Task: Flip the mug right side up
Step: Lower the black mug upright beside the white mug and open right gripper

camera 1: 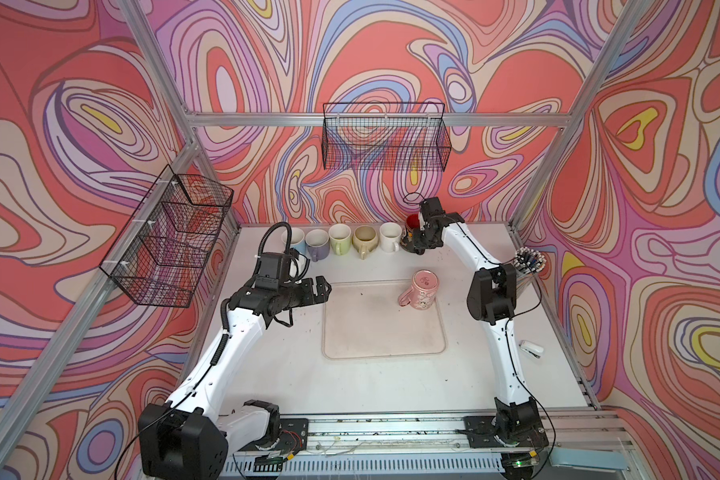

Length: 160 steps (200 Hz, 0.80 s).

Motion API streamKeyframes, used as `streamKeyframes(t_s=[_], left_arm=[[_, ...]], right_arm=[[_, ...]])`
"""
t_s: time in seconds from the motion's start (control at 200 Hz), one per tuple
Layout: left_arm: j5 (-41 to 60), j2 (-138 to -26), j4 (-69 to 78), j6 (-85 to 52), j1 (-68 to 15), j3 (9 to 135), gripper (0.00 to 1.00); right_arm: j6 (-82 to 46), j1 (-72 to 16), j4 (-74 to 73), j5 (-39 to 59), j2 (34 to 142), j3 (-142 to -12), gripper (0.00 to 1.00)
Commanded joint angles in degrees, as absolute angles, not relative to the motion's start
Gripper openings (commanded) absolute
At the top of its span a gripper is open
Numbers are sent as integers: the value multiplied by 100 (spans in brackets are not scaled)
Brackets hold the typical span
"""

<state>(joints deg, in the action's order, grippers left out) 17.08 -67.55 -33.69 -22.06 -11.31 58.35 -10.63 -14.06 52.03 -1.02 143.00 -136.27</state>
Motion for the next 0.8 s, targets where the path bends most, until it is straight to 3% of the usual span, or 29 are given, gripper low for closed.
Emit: streamKeyframes(t_s=[0.0, 0.506, 0.796], left_arm=[[1653, -6709, -3531, -2079, -1132, 5871, 100], [1848, -6600, -3462, -2006, -1130, 5815, 100], [2005, -6483, -3404, -1936, -1150, 5792, 97]], right_arm=[[-1160, -1442, 4660, 101, 14197, -13641, 5], [-1178, -1448, 4676, 143, 13759, -13369, 32], [-1137, -1443, 4743, 40, 13183, -13163, 39]])
